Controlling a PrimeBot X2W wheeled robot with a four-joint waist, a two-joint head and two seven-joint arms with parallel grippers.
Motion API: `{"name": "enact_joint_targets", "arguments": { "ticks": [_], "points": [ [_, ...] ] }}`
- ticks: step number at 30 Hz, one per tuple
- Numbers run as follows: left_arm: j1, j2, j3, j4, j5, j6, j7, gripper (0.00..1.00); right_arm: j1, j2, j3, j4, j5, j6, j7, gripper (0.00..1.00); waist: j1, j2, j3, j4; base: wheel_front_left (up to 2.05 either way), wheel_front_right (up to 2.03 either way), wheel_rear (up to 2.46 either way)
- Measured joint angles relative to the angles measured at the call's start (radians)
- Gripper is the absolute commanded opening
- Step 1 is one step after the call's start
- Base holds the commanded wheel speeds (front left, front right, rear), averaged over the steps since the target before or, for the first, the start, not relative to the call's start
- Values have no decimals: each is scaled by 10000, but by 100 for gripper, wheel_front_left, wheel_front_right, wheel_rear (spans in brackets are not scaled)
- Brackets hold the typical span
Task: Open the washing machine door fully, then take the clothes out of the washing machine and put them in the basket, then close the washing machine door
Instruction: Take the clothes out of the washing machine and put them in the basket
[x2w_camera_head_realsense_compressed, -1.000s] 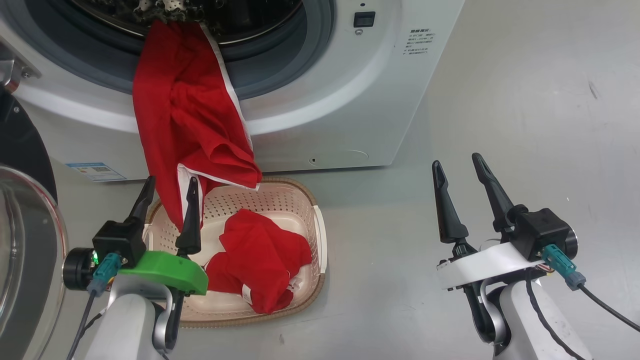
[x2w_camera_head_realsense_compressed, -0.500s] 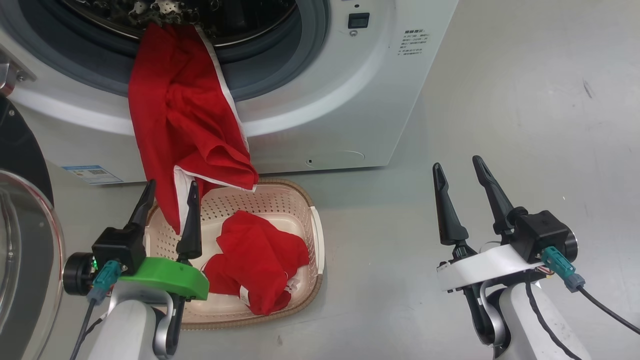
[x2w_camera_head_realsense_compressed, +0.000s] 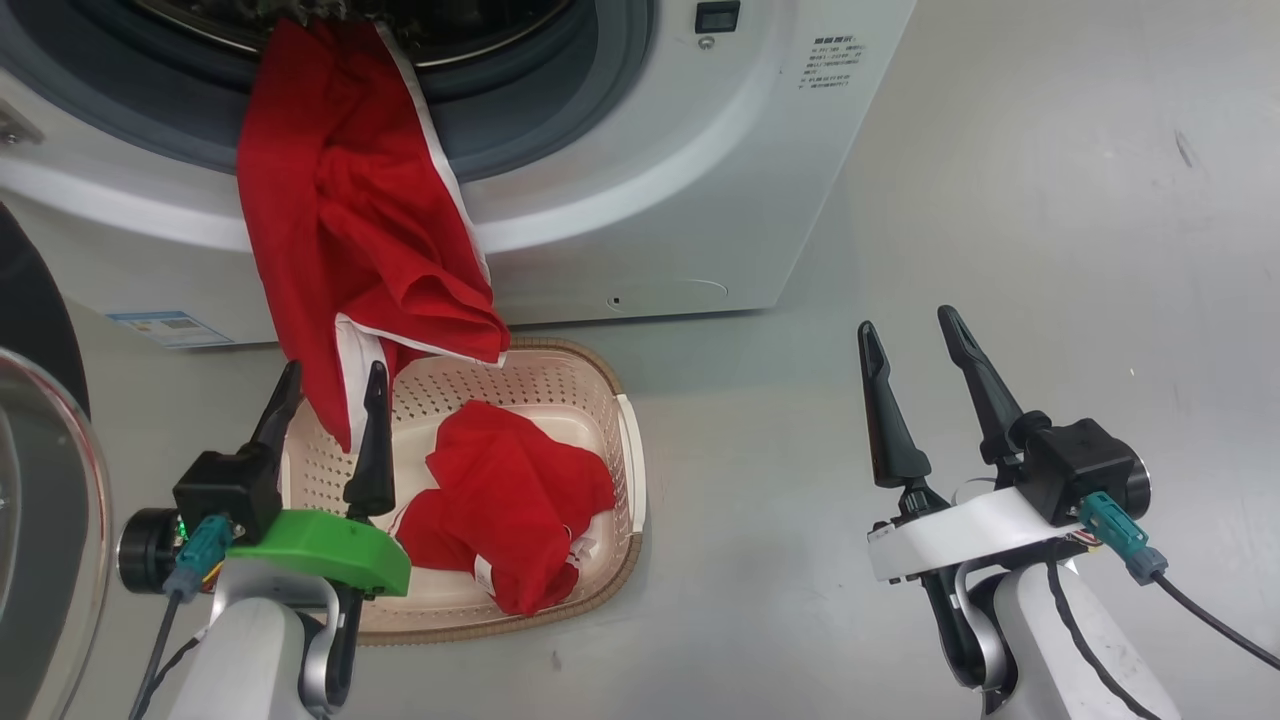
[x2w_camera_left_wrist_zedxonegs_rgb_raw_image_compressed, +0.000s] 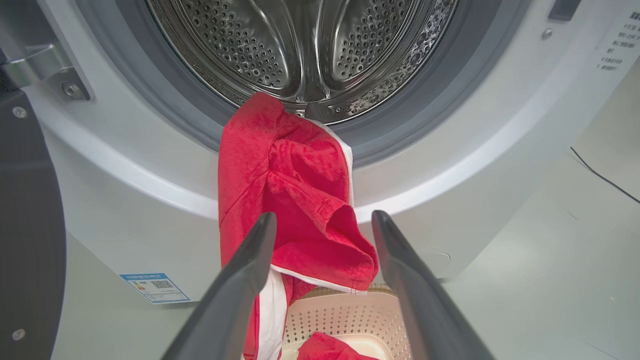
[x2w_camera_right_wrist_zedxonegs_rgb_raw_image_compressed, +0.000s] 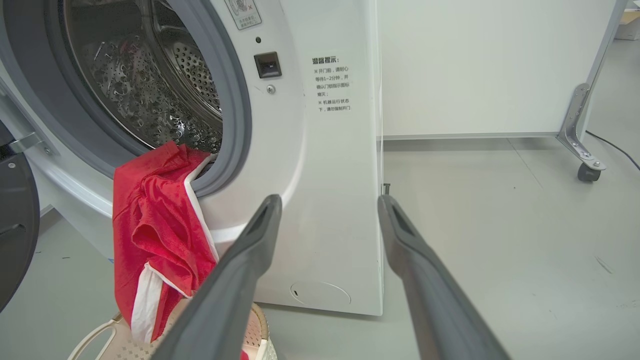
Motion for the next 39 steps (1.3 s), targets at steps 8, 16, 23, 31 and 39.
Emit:
{"name": "enact_joint_targets", "arguments": {
  "ticks": [8, 16, 23, 31, 39],
  "points": [
    [-829, 23, 65, 522, -182, -19, 564, 100, -243, -2, 198, -159, 0, 0, 0, 100, 0, 0, 536, -210, 0, 0, 0],
    [-2107, 201, 217, 1030, -353, -151, 1358, 100, -586, -4, 410, -311, 4, 0, 0, 100, 0, 0, 1175, -535, 0, 0, 0],
    [-3270, 667, 529, 1624, -353, -165, 1944, 100, -920, -6, 608, -458, 224, -35, 0, 100, 0, 0, 1744, -907, 0, 0, 0],
    [-4112, 1026, 1026, 2466, -374, 180, 2462, 100, -1258, -10, 755, -593, 410, -52, 0, 100, 0, 0, 2310, -1340, 0, 0, 0],
    [-4604, 1271, 1277, 3233, -552, 349, 2855, 100, -1396, -13, 872, -581, 550, -58, 0, 100, 0, 0, 2619, -1623, 0, 0, 0]
  ]
}}
